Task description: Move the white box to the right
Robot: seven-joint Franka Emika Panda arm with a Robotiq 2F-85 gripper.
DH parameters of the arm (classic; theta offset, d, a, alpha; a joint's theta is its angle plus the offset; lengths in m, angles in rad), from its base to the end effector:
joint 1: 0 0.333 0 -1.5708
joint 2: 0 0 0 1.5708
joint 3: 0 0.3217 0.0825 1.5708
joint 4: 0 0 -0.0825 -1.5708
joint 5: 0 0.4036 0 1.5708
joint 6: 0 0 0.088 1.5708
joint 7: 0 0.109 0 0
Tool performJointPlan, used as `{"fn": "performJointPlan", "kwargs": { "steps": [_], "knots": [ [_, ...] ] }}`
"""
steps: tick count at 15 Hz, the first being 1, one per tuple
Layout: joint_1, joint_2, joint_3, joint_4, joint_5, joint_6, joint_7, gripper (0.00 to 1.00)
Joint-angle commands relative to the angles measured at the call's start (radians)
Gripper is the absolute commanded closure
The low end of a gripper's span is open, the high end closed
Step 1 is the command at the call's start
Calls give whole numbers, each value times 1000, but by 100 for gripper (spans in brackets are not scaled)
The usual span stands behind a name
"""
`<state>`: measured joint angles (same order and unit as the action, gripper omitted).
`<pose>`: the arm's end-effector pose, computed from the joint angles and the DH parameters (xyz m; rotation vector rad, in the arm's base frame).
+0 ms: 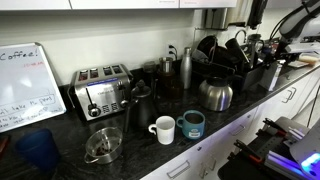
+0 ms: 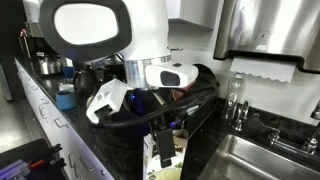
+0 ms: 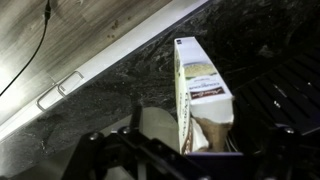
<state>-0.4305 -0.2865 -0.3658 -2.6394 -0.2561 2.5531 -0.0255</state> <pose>0.3140 -0.3090 0.3417 2.8829 -0.8393 0.2282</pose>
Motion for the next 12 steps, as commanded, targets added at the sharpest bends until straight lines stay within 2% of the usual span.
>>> {"fn": "performJointPlan", "kwargs": {
  "steps": [1, 6, 12],
  "knots": [
    [3, -17, 15, 10, 17, -12, -3, 0],
    [-7, -56, 20, 7, 1, -32, -4, 0],
    [-15, -183, 10, -29, 8, -117, -38, 0]
  ]
}}
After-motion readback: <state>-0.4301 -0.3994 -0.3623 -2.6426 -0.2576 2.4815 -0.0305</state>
